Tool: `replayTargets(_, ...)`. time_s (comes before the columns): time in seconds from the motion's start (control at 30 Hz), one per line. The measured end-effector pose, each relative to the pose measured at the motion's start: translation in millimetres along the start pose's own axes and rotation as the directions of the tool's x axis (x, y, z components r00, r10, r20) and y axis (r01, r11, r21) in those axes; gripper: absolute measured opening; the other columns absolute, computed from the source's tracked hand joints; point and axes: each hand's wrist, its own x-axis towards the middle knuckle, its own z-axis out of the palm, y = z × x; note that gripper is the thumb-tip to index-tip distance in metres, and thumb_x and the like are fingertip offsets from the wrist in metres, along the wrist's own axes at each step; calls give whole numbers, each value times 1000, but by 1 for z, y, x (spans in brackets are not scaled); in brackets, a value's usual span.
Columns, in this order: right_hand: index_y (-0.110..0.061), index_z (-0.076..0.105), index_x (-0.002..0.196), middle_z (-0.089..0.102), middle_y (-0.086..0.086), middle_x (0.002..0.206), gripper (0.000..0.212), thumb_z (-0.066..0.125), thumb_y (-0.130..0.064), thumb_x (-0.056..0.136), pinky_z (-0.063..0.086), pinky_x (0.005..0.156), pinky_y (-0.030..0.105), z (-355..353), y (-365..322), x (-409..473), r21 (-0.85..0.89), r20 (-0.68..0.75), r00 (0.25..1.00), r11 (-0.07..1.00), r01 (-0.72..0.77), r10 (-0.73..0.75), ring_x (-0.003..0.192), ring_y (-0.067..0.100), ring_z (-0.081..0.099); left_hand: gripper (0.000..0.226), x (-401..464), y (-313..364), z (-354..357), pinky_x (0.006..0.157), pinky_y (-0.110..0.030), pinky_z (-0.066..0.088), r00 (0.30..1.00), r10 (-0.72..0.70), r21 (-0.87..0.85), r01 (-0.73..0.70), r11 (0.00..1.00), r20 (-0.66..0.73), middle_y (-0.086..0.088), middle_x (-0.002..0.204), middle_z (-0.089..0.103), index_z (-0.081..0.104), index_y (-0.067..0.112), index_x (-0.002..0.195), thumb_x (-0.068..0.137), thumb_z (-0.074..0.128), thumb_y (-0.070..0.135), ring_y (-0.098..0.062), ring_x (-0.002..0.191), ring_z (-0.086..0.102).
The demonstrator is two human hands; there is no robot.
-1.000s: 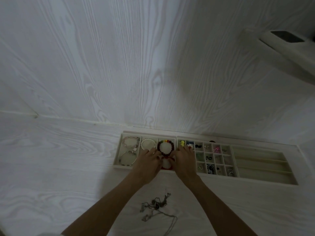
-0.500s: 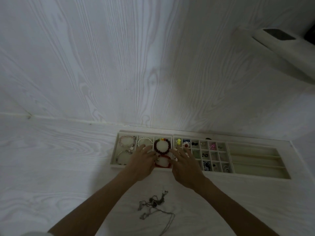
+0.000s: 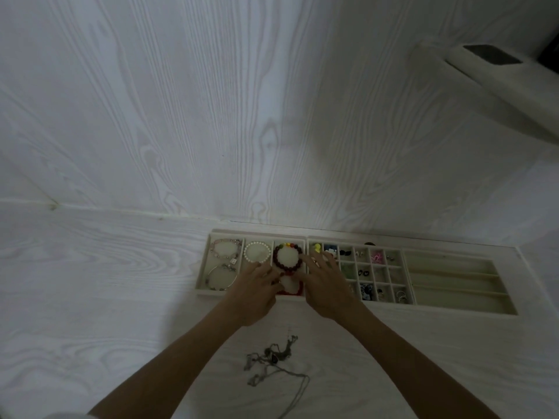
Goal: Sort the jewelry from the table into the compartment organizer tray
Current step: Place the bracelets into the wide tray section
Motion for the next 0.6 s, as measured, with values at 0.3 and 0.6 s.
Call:
replayTargets(0.3, -26, 73, 93, 68, 8, 112, 49, 85, -13, 46, 47, 90, 52, 2, 0, 0, 37, -35, 999, 999, -26, 28, 106, 33, 64, 43, 0, -2, -8, 80, -32, 53, 998, 24, -27, -23, 999, 62, 7, 93, 68, 74, 31, 91, 77, 33, 33, -18, 93, 63)
replayTargets(0.6, -29, 75, 94, 65, 7, 121, 47, 84, -14, 50, 43, 98, 56, 11, 3, -32, 0, -27, 999, 1000, 19, -19, 115, 29, 59, 43, -4, -2, -9, 79, -34, 54, 1000, 21, -38, -20, 999, 23, 8, 91, 70, 74, 29, 91, 76, 33, 31, -16, 91, 64)
